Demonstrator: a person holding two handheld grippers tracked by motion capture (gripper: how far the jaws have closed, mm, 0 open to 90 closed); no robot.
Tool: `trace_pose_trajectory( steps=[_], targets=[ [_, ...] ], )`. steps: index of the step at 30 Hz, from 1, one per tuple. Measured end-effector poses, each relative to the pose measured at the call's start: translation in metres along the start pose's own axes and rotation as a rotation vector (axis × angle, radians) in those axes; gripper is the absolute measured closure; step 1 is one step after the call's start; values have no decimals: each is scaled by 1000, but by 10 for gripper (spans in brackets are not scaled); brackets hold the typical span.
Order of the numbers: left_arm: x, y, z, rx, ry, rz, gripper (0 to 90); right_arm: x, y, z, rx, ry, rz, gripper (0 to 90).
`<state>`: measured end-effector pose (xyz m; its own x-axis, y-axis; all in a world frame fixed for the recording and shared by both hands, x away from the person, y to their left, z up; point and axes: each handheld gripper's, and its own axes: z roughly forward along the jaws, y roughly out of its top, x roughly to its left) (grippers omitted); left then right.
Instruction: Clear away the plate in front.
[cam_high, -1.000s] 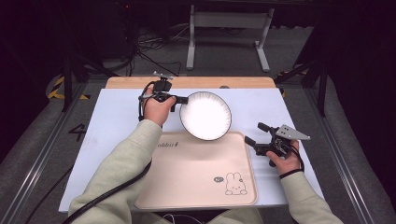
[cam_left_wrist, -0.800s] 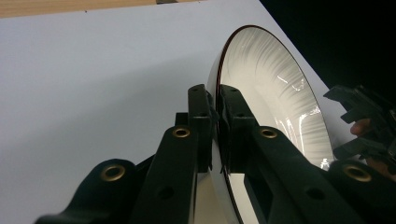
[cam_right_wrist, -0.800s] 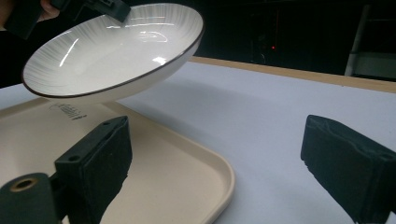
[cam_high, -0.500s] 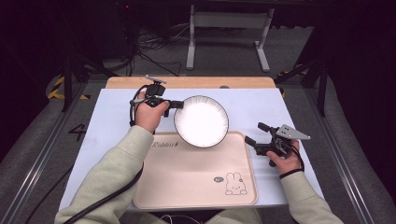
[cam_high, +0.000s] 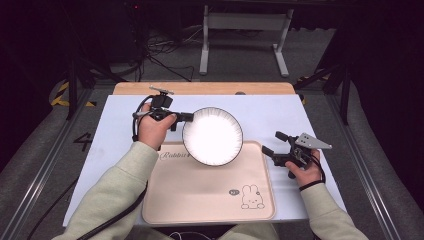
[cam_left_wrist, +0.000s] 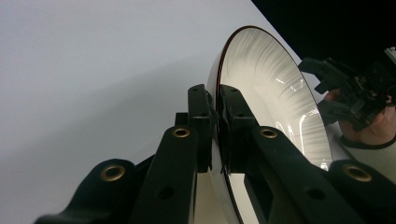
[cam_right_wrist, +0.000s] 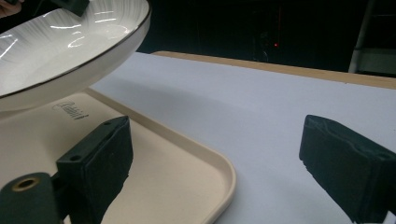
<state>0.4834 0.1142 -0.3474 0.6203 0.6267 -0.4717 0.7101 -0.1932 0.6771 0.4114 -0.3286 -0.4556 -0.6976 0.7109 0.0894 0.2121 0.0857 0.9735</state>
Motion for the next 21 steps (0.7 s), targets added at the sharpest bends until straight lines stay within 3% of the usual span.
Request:
trace_pose_trajectory(
  steps=[11, 21],
  targets=[
    [-3, -14, -6, 44, -14, 15, 842, 0, 0, 0, 5, 2, 2, 100],
    [-3, -32, -1, 102, -41, 31, 841, 0, 0, 0, 3, -1, 4, 100]
  ],
)
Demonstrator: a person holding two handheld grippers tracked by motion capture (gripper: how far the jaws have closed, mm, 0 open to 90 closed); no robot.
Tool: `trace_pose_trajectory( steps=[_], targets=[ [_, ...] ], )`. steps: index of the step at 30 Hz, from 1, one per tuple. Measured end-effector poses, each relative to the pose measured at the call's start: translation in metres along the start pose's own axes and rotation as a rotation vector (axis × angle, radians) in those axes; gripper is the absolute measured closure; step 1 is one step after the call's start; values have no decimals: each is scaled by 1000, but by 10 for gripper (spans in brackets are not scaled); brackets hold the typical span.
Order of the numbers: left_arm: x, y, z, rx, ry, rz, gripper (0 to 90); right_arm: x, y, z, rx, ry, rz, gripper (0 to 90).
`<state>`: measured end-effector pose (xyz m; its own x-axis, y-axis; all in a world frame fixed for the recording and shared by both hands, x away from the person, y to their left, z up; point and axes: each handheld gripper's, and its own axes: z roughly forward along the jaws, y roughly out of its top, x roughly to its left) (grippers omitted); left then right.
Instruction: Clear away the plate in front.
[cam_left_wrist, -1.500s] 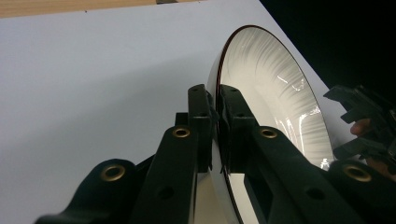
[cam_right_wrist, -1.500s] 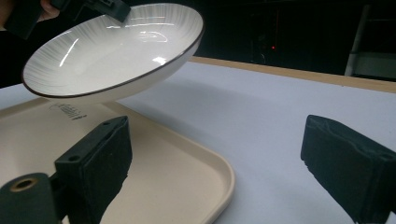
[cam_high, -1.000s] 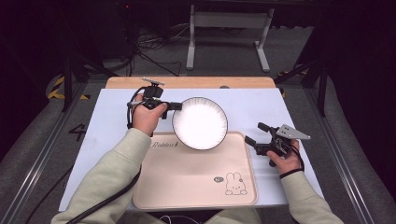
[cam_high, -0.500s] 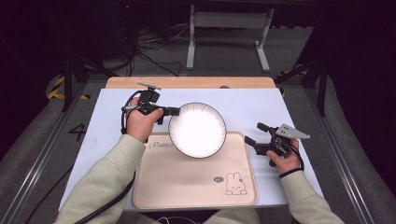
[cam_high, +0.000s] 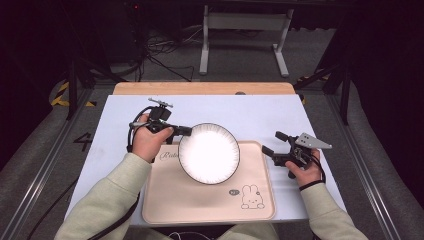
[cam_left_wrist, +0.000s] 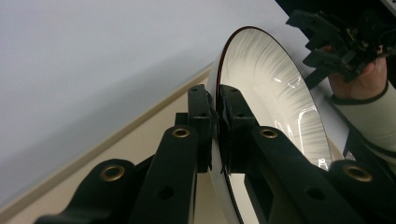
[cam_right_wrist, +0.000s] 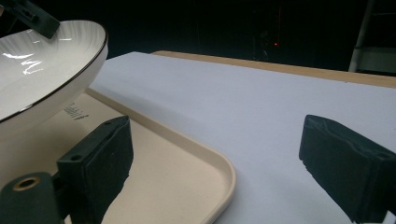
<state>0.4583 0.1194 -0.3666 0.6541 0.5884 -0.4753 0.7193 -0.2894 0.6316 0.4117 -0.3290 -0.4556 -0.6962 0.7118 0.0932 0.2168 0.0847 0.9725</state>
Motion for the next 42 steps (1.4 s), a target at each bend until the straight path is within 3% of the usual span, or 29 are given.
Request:
trace_pose_trajectory(
  steps=[15, 28, 42],
  targets=[
    [3, -22, 5, 73, -24, 4, 839, 0, 0, 0, 2, -2, -1, 102],
    [5, -30, 16, 109, -53, 11, 839, 0, 0, 0, 2, -2, -1, 103],
    [10, -36, 24, 136, -51, 6, 838, 0, 0, 0, 3, -1, -3, 103]
  ],
)
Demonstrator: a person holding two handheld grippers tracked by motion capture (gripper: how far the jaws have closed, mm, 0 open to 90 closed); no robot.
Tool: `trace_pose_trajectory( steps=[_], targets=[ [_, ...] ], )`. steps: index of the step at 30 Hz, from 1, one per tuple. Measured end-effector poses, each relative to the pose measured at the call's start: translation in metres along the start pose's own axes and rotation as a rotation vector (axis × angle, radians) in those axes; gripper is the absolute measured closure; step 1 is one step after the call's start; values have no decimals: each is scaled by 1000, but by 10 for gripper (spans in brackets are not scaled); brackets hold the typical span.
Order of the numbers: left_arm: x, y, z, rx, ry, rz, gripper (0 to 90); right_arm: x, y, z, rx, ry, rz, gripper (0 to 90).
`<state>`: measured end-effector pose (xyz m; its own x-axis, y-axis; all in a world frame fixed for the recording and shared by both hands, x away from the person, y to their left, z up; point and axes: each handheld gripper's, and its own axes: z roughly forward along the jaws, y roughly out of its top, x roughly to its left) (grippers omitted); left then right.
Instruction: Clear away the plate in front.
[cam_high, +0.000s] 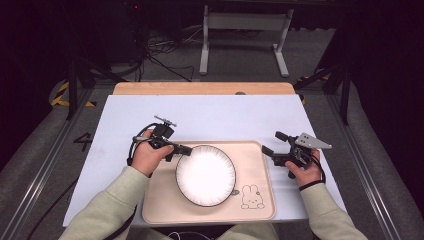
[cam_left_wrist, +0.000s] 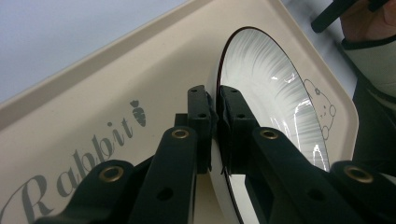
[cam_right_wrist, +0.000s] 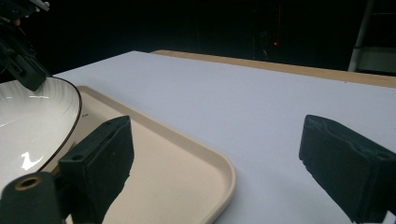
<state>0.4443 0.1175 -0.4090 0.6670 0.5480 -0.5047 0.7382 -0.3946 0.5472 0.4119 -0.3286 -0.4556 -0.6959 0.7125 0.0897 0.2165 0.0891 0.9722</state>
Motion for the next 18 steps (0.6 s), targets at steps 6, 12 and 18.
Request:
trace_pose_trajectory(
  steps=[6, 12, 18],
  targets=[
    [0, 0, 2, 6, 21, 8, 840, 0, 0, 0, 1, -2, -1, 103],
    [2, -1, 6, 16, 47, 19, 848, 0, 0, 0, 1, -2, -1, 103],
    [5, -1, 8, 26, 57, 31, 851, 0, 0, 0, 0, -1, -2, 103]
  ],
)
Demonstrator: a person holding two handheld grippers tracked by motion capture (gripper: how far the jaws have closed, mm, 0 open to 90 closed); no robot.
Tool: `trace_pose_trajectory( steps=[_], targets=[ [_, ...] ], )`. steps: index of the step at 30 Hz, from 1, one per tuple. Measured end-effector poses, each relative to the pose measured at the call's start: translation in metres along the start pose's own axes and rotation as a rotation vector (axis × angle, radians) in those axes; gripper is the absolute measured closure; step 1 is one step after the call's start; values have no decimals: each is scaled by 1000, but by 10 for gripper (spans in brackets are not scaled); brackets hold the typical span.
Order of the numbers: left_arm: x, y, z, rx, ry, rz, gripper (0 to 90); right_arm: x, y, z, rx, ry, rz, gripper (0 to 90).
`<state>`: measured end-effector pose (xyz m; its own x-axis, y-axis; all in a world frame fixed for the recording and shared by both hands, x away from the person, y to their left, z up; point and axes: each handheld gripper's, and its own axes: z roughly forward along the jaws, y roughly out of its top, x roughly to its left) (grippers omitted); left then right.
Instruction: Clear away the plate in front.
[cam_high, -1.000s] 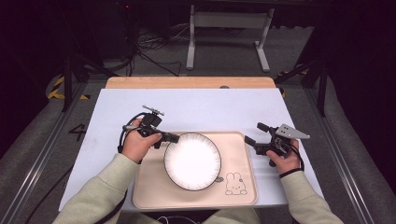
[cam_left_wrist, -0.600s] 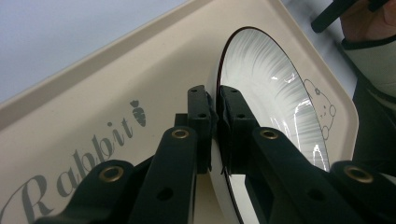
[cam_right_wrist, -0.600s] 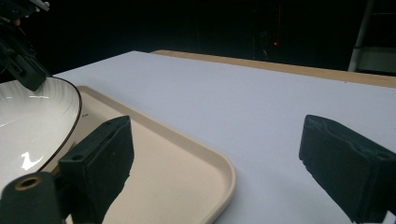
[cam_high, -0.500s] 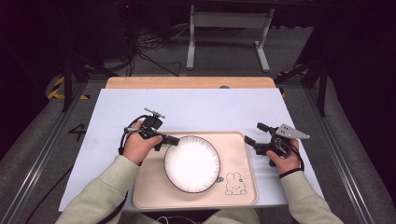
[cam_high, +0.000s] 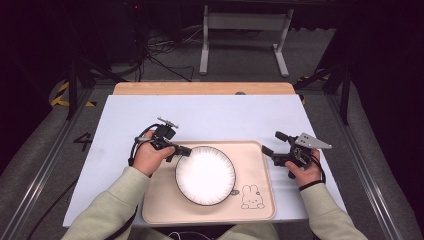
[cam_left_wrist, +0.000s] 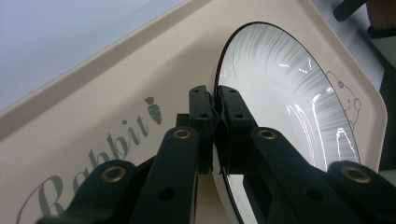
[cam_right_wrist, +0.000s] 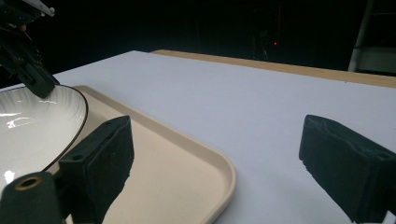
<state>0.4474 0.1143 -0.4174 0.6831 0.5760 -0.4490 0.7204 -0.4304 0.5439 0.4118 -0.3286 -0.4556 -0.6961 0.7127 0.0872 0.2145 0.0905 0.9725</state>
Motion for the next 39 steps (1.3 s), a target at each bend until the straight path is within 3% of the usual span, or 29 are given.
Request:
trace_pose_trajectory(
  steps=[5, 6, 7, 9, 16, 23, 32, 35, 39],
  targets=[
    [2, -2, 2, 3, 35, -1, 878, 0, 0, 0, -4, 1, 2, 101],
    [4, -2, 0, -12, 9, -13, 898, 0, 0, 0, -2, 0, 2, 101],
    [6, -2, -1, -24, -48, -31, 900, 0, 0, 0, -1, 0, 1, 101],
    [3, -1, -2, -20, -10, -9, 899, 0, 0, 0, 1, -1, 1, 101],
    [-3, 0, -3, -50, -14, 16, 888, 1, 0, 0, -4, -1, 2, 99],
    [-13, -2, -13, -115, 8, 91, 661, 0, 0, -1, -8, -1, 4, 97],
    [-13, -15, -21, -188, 44, 140, 441, 1, 0, -1, -7, 1, -2, 95],
    [-12, -19, -24, -199, 50, 147, 424, 1, 0, -1, -8, 2, -1, 95],
    [-10, -24, -29, -248, 70, 175, 347, 1, 0, -1, -6, 4, -3, 96]
  ],
)
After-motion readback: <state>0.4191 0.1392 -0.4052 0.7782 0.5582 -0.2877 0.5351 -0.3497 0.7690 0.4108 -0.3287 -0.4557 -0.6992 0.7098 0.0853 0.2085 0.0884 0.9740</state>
